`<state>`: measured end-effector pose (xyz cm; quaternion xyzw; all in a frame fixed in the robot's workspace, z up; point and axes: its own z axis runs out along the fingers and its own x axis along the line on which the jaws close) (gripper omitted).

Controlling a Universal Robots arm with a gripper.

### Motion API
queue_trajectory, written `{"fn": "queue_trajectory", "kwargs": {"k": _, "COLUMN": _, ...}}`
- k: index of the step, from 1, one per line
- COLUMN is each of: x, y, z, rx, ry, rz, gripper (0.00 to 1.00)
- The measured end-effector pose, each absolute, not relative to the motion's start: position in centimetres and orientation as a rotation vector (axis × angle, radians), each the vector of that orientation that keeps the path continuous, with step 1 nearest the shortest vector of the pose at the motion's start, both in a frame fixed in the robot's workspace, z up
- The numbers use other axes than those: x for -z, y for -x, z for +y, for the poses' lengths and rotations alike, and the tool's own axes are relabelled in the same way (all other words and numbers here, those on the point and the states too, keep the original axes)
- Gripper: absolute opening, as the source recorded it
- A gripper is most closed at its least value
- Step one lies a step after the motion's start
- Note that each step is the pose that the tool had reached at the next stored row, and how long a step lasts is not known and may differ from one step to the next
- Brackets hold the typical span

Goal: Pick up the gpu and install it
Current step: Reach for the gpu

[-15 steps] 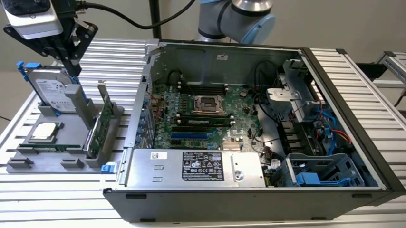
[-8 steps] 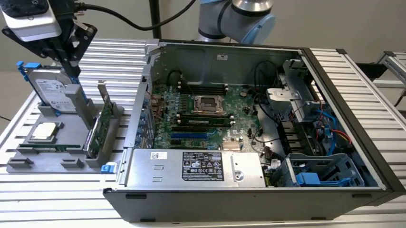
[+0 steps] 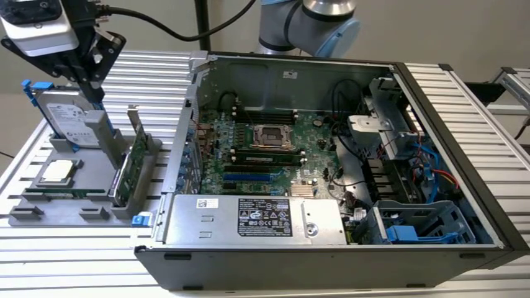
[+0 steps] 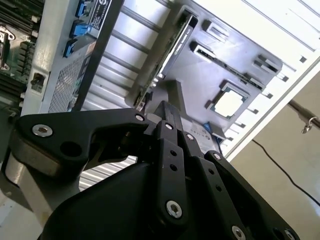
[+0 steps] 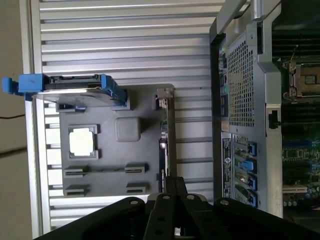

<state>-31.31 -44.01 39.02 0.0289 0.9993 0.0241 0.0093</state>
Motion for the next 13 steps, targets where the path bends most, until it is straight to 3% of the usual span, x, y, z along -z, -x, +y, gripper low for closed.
{"fn": "queue_trajectory", "kwargs": {"k": 13, "x": -38.95, "y": 31.33, "z": -44.38, "rx": -0.075, "ry": -0.090, "rz": 3.121, "gripper": 0.00}}
